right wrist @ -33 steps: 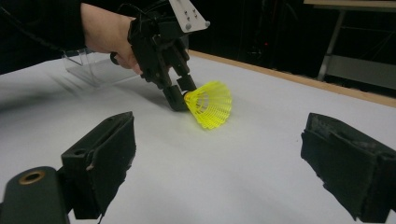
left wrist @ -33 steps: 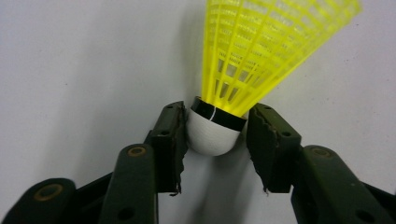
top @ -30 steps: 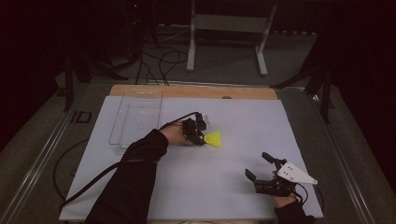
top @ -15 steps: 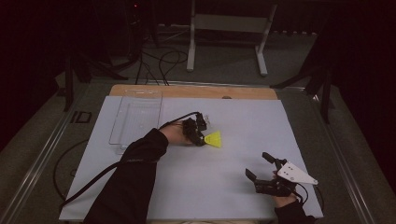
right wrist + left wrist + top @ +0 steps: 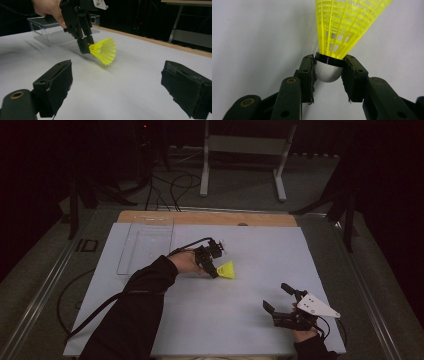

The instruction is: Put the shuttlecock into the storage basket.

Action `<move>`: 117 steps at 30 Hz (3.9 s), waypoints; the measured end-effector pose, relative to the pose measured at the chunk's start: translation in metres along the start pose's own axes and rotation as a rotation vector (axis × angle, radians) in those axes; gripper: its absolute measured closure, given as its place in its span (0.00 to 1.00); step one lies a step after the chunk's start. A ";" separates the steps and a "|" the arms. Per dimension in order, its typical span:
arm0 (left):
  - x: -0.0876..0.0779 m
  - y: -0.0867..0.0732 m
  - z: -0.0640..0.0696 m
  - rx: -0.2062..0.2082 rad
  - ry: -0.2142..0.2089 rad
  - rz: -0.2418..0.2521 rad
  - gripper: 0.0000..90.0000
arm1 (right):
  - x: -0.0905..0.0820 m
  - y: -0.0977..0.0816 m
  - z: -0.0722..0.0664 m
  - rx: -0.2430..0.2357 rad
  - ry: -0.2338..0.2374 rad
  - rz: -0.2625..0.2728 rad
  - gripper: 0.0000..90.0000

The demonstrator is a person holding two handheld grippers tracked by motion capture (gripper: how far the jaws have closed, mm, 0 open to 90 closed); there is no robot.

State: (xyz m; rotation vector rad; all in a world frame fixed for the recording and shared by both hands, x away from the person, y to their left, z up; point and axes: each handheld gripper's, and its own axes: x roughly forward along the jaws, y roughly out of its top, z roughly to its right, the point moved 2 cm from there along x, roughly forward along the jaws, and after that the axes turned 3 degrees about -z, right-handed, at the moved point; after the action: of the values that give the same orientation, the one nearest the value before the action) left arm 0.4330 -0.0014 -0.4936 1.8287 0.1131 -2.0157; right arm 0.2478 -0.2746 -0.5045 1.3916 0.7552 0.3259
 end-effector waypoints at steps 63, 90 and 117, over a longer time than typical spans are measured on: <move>-0.134 -0.075 0.012 -0.202 0.123 0.120 0.71 | 0.002 -0.001 0.000 0.004 -0.005 -0.016 0.11; -0.157 -0.126 0.000 -0.300 0.172 0.148 0.71 | 0.003 -0.001 -0.001 0.001 -0.005 -0.017 0.11; -0.170 -0.195 -0.017 -0.467 0.232 0.168 0.71 | 0.004 -0.001 -0.002 -0.001 -0.006 -0.024 0.11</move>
State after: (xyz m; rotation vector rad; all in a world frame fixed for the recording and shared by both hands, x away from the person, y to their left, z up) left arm 0.3889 0.2242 -0.3728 1.6916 0.4422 -1.5014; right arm 0.2494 -0.2709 -0.5070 1.3810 0.7662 0.3027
